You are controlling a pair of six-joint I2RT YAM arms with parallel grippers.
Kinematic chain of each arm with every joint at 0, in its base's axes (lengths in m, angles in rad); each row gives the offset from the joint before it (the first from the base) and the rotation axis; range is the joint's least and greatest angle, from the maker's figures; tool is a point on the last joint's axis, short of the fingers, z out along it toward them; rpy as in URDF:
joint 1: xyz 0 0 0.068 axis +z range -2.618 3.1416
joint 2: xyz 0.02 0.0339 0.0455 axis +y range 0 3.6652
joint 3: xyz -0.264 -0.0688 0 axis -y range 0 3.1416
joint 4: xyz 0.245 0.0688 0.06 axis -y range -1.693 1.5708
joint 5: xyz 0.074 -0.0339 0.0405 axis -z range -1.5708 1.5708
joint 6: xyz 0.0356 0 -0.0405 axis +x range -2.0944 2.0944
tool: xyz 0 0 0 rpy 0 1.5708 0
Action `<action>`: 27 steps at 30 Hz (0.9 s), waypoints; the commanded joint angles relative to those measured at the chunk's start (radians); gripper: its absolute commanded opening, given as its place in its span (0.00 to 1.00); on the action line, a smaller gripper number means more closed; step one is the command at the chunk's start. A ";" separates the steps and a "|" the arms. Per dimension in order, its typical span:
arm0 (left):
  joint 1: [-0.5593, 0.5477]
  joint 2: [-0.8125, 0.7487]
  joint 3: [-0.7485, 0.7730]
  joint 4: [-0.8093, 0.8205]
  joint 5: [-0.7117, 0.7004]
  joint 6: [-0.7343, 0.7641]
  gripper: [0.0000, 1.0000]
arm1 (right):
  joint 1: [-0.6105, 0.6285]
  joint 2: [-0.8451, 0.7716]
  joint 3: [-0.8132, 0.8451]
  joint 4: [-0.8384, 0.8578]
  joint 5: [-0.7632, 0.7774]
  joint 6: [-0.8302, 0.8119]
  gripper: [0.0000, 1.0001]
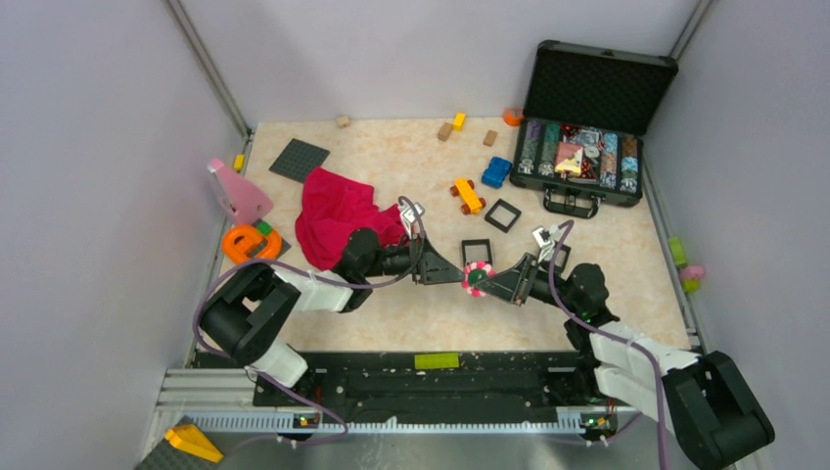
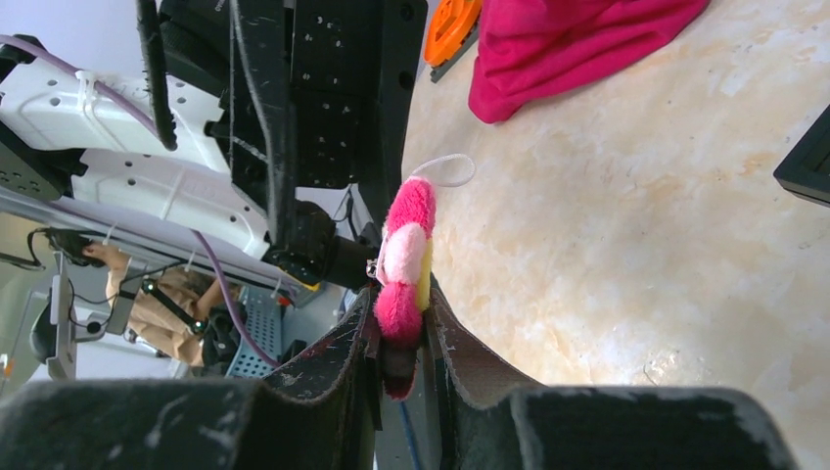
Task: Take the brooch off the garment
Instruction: Close the brooch.
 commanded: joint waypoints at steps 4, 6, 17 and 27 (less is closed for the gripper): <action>-0.019 -0.004 0.033 0.064 0.042 0.020 0.52 | -0.005 0.035 0.008 0.087 -0.016 0.021 0.04; -0.024 0.000 0.040 0.049 0.044 0.028 0.49 | -0.005 0.051 0.005 0.126 -0.031 0.036 0.03; -0.041 0.011 0.072 -0.041 0.044 0.080 0.44 | -0.005 0.094 -0.002 0.234 -0.088 0.082 0.03; -0.012 -0.045 0.059 -0.208 0.011 0.172 0.65 | -0.005 0.041 0.005 0.157 -0.086 0.061 0.02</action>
